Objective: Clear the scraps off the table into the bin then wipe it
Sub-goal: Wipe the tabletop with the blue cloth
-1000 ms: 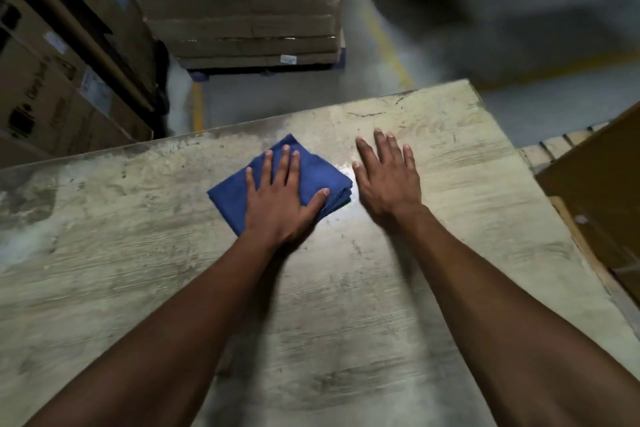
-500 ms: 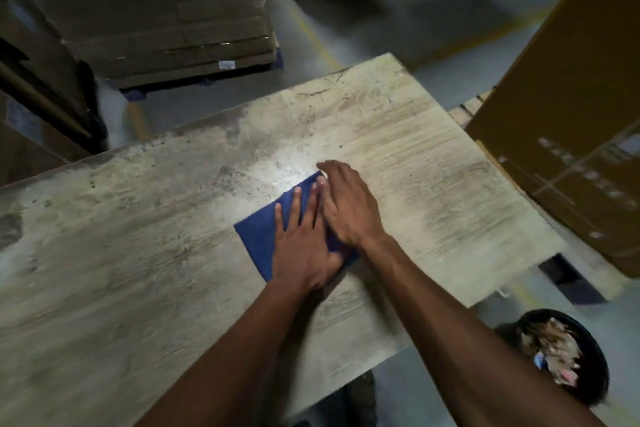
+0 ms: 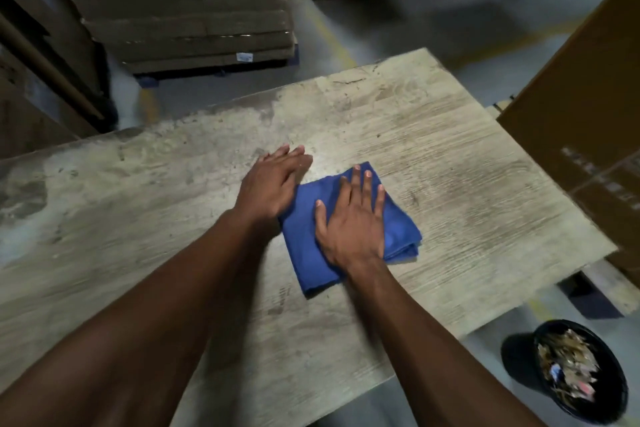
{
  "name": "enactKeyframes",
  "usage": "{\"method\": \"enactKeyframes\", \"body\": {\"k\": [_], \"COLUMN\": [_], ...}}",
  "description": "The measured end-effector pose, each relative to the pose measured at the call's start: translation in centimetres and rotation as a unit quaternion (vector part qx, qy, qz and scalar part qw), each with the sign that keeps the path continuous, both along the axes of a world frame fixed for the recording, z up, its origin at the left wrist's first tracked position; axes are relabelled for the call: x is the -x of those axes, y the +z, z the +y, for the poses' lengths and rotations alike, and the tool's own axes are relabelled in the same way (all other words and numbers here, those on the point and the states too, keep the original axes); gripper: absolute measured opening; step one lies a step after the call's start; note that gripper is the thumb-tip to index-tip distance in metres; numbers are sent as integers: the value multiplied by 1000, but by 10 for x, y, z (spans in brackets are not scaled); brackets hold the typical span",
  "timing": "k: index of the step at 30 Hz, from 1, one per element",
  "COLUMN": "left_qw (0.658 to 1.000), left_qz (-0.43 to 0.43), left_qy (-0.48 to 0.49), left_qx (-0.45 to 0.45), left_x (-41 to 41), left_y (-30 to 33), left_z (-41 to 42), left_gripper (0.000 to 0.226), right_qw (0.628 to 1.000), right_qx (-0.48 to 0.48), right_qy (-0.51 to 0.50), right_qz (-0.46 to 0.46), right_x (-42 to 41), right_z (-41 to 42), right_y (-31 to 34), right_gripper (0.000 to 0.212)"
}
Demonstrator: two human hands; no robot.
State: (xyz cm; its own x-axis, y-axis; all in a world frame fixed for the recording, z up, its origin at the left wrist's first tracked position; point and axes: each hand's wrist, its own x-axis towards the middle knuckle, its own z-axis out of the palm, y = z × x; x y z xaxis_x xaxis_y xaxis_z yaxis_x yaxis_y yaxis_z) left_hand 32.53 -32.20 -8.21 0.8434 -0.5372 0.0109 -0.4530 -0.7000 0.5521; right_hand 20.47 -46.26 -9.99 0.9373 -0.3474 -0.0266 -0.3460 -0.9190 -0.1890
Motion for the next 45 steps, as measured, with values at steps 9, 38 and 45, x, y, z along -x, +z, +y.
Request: {"method": "enactKeyframes", "body": {"k": [9, 38, 45], "left_qw": [986, 981, 977], "left_qz": [-57, -93, -124], "left_qy": [-82, -19, -32], "left_qx": [-130, -172, -169], "left_x": [-19, 32, 23], "left_y": [-6, -8, -16], "left_z": [-7, -19, -15], "left_gripper": [60, 61, 58], "right_qw": [989, 998, 999], "right_qx": [37, 34, 26], "right_qy": [142, 46, 41], "right_qz": [2, 22, 14], "right_x": [19, 92, -6], "right_z": [-25, -8, -35], "right_y": [-9, 0, -1], "right_gripper": [82, 90, 87]}}
